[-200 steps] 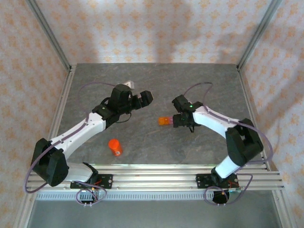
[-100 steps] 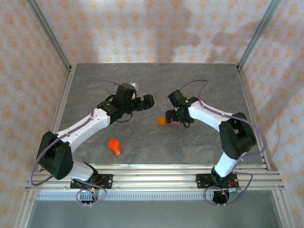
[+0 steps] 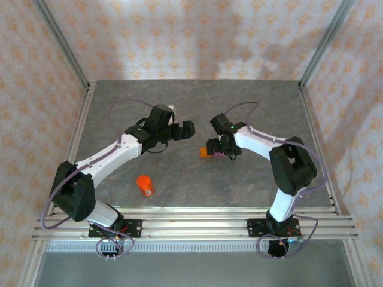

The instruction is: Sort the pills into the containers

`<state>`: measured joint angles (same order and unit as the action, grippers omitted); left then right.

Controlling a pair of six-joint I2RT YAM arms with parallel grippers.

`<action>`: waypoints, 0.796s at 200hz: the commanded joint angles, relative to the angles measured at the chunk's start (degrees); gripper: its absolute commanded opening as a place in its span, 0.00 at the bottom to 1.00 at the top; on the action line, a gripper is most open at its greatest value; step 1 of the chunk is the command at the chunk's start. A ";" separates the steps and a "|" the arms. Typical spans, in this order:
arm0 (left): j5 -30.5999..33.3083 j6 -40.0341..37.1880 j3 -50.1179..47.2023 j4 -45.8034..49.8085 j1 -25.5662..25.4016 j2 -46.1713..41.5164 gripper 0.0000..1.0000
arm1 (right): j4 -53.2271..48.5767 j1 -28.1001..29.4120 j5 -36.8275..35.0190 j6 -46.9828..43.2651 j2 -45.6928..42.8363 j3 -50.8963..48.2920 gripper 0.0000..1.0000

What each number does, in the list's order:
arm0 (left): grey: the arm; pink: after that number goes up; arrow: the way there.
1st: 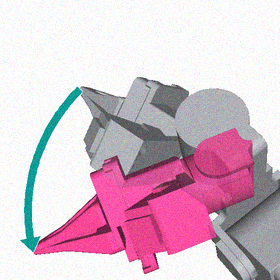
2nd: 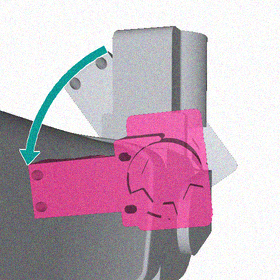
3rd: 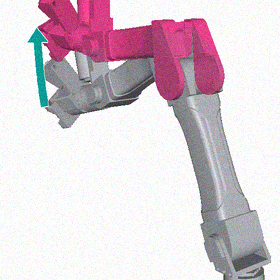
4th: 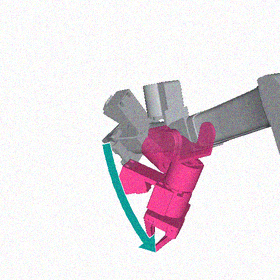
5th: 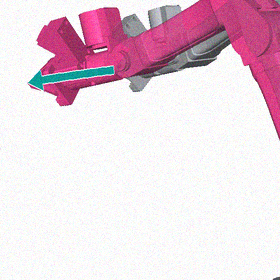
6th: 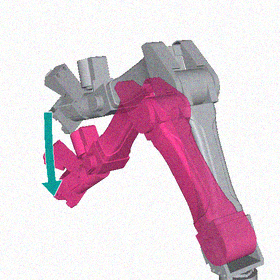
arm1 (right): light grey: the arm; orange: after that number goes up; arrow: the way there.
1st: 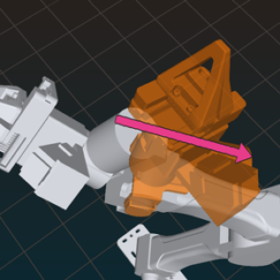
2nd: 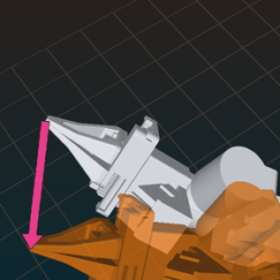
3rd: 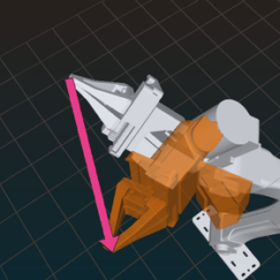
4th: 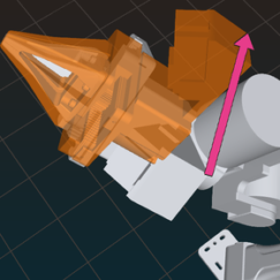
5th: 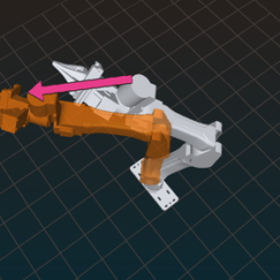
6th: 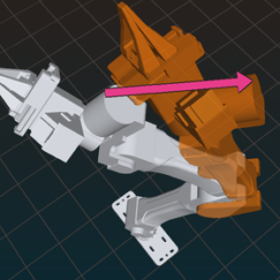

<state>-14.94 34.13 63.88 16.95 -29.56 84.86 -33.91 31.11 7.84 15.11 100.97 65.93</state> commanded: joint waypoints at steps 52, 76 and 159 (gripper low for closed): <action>1.86 -7.85 5.61 7.94 0.30 4.18 1.00 | 2.08 -0.96 0.83 0.81 2.27 -2.08 0.92; 2.34 -9.16 6.59 9.58 0.37 5.18 1.00 | 2.45 -0.94 0.97 0.97 3.24 -2.73 0.92; 3.85 -14.16 10.29 14.26 -0.03 8.73 1.00 | 2.12 -1.23 1.62 1.11 3.24 -2.64 0.92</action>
<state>-13.82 24.18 70.74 26.79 -29.56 91.79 -29.65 30.22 11.57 15.88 102.19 64.23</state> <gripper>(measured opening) 0.996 0.916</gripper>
